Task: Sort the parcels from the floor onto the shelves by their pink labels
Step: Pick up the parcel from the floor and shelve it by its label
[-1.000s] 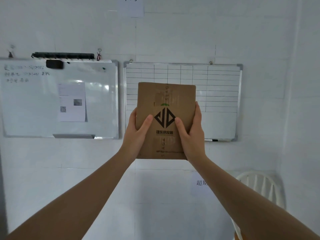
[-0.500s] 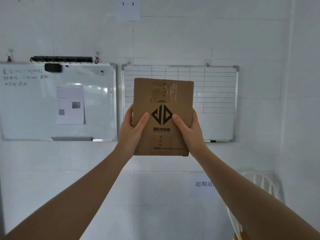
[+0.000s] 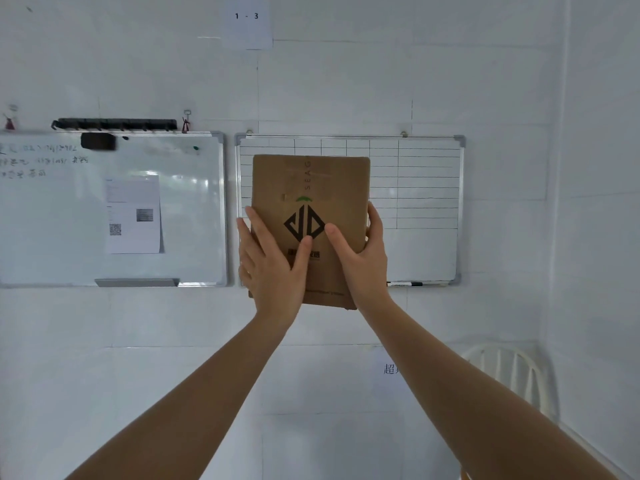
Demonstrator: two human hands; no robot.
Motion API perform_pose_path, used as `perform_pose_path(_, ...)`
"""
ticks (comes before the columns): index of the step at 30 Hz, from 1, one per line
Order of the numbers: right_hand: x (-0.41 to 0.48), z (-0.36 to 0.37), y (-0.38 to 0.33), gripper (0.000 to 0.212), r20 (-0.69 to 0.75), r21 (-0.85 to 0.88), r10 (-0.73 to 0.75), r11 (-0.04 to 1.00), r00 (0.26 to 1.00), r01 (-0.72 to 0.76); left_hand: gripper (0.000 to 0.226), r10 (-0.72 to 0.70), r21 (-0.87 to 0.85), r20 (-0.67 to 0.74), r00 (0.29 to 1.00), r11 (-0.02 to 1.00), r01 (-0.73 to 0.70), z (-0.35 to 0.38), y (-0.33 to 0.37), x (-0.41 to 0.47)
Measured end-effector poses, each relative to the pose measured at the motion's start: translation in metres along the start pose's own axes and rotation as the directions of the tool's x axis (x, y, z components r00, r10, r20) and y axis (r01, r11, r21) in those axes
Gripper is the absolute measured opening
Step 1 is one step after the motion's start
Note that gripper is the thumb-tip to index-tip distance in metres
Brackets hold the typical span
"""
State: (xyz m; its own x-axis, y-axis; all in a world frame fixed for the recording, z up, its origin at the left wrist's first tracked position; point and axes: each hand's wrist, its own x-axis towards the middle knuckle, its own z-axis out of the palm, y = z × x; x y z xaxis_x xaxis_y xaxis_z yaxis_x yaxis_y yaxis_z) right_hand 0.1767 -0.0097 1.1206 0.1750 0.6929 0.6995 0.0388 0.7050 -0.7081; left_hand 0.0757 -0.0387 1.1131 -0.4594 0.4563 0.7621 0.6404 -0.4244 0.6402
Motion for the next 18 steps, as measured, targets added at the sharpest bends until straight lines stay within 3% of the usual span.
perform_pose_path(4,0.002,-0.008,-0.011,0.061,0.004,0.138,0.003,0.99,1.0,-0.004,0.077,-0.086,-0.061,0.066,0.994,0.994,0.09,-0.001,0.009,0.007)
perform_pose_path(6,0.005,-0.014,-0.015,0.058,0.009,0.13,0.008,0.991,1.0,-0.009,0.072,-0.121,-0.129,0.117,0.986,0.982,0.136,-0.003,0.011,0.011)
perform_pose_path(9,0.008,-0.018,-0.019,0.054,0.038,0.079,0.014,0.997,0.999,-0.017,0.084,-0.119,-0.263,0.198,0.973,0.95,0.17,-0.006,0.013,0.011)
perform_pose_path(12,0.003,-0.015,-0.022,0.037,0.051,0.022,-0.025,0.999,0.998,0.023,0.094,-0.077,-0.516,0.406,0.911,0.803,0.298,-0.008,0.021,0.006)
perform_pose_path(14,-0.002,-0.013,-0.018,0.04,0.05,0.053,-0.013,0.999,0.999,0.01,0.085,0.007,-0.576,0.465,0.885,0.762,0.297,-0.011,0.028,0.002)
perform_pose_path(18,-0.012,-0.012,-0.011,0.047,0.104,0.221,0.011,0.975,0.995,-0.034,0.067,0.053,-0.571,0.434,0.899,0.788,0.229,-0.014,0.031,0.003)
